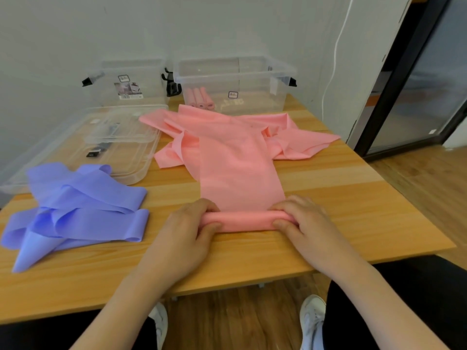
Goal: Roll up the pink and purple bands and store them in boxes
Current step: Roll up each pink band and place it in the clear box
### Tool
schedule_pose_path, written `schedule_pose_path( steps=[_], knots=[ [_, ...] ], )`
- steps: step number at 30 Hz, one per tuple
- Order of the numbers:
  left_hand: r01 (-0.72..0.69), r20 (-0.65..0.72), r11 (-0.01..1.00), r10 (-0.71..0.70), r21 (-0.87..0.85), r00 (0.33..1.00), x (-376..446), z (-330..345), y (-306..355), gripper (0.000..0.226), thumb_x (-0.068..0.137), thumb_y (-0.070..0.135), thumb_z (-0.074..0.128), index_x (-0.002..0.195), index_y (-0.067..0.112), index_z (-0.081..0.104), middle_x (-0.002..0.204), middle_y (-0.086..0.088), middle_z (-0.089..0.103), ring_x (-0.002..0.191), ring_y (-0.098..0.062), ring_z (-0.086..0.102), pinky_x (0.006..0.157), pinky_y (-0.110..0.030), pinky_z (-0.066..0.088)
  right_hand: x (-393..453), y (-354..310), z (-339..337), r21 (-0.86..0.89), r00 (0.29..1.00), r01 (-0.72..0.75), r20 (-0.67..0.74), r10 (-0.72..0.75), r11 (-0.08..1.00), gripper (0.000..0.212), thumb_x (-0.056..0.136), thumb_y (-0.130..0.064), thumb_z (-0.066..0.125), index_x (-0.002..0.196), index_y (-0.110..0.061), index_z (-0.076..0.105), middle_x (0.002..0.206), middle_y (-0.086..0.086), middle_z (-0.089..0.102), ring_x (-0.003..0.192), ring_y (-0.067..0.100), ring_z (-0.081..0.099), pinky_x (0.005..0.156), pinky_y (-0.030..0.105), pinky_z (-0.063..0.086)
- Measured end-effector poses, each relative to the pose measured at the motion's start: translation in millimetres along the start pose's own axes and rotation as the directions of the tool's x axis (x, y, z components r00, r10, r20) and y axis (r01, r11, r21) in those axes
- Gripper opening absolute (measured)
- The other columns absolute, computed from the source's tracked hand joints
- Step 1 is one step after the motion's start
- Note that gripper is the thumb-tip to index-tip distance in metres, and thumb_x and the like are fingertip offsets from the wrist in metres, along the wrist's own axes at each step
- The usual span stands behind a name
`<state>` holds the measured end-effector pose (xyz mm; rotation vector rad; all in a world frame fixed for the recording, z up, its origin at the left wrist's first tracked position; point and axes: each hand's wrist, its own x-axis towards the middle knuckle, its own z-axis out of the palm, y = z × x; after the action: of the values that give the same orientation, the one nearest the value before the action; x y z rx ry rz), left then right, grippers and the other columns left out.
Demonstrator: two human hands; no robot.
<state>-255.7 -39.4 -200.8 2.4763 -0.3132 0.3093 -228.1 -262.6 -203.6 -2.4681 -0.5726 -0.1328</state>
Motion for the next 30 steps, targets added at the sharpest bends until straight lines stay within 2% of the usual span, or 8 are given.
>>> schedule_pose_path(
  steps=[4,8,13,16,20,24,27,30],
  knots=[
    [-0.024,-0.027,0.998,0.026,0.056,0.999,-2.7,1.1,-1.6,0.013,0.084,0.036,0.052,0.093,0.029,0.045,0.086,0.010,0.052,0.077,-0.004,0.045,0.067,-0.009,0.034,0.0,1.6,-1.9,0.178,0.995,-0.099,0.001,0.101,0.979,0.016,0.085,-0.032,0.058,0.085,-0.040,0.044,0.096,-0.021,0.053,0.100,0.014,0.049,0.083,0.031,0.040],
    [-0.071,-0.013,0.995,0.072,0.075,0.997,-3.2,-1.2,-1.6,0.028,0.073,0.046,0.057,0.094,0.033,0.045,0.091,0.021,0.045,0.083,0.000,0.041,0.075,-0.008,0.034,0.5,1.2,-2.4,0.194,0.994,-0.109,0.005,0.110,0.975,0.013,0.089,-0.032,0.054,0.081,-0.036,0.044,0.089,-0.018,0.052,0.094,0.016,0.050,0.074,0.027,0.035],
    [0.011,-0.085,1.000,-0.009,0.025,0.996,-2.8,-1.0,0.0,0.024,0.085,0.019,0.062,0.096,0.029,0.043,0.084,0.014,0.052,0.071,0.001,0.049,0.065,-0.009,0.039,-2.7,-1.7,-5.3,0.095,0.996,-0.085,0.017,0.084,0.992,0.026,0.082,-0.035,0.063,0.096,-0.038,0.041,0.098,-0.025,0.041,0.097,0.002,0.038,0.081,0.023,0.029],
    [-0.002,-0.058,1.000,0.003,0.018,0.998,-2.5,-3.1,-0.2,0.009,0.087,0.030,0.056,0.091,0.028,0.048,0.077,0.013,0.053,0.069,-0.003,0.049,0.060,-0.019,0.036,-2.2,-3.8,-7.4,0.082,0.996,-0.078,0.037,0.075,0.994,0.022,0.082,-0.033,0.064,0.093,-0.038,0.046,0.094,-0.024,0.043,0.092,0.000,0.039,0.080,0.024,0.028],
    [-0.085,-0.007,0.991,0.087,0.103,0.996,-0.6,-4.2,-7.4,0.047,0.069,0.060,0.044,0.090,0.023,0.064,0.092,0.013,0.053,0.087,-0.007,0.047,0.077,-0.023,0.040,0.0,-3.6,-6.8,0.089,0.999,-0.045,0.005,0.045,0.995,0.007,0.087,-0.031,0.056,0.086,-0.037,0.051,0.085,-0.024,0.047,0.090,-0.005,0.039,0.089,0.029,0.033],
    [-0.028,-0.048,0.996,0.032,0.080,0.998,0.2,-3.2,-3.6,0.036,0.080,0.046,0.049,0.095,0.017,0.064,0.088,0.005,0.062,0.079,-0.011,0.053,0.069,-0.012,0.037,-1.0,-0.6,-5.5,0.054,0.999,-0.020,0.030,0.019,0.998,0.021,0.083,-0.033,0.061,0.098,-0.039,0.047,0.099,-0.027,0.041,0.100,-0.002,0.035,0.092,0.027,0.030],
    [0.035,-0.087,0.998,-0.030,0.048,0.996,0.0,-1.7,-2.6,0.014,0.091,0.030,0.051,0.098,0.019,0.057,0.080,0.002,0.061,0.071,-0.010,0.052,0.061,-0.018,0.037,-1.8,-0.8,-6.1,0.103,0.996,-0.075,0.050,0.070,0.992,0.028,0.083,-0.030,0.064,0.093,-0.047,0.044,0.100,-0.025,0.044,0.102,0.007,0.042,0.087,0.027,0.034],
    [-0.023,-0.041,0.994,0.028,0.108,0.999,-1.4,-1.4,-4.3,0.035,0.082,0.050,0.047,0.097,0.020,0.059,0.089,0.007,0.057,0.081,-0.011,0.051,0.068,-0.022,0.037,-0.1,-1.9,-5.8,0.120,0.996,-0.080,0.039,0.075,0.990,0.017,0.089,-0.027,0.055,0.088,-0.043,0.049,0.093,-0.020,0.049,0.096,0.009,0.045,0.088,0.029,0.035]
  ],
)
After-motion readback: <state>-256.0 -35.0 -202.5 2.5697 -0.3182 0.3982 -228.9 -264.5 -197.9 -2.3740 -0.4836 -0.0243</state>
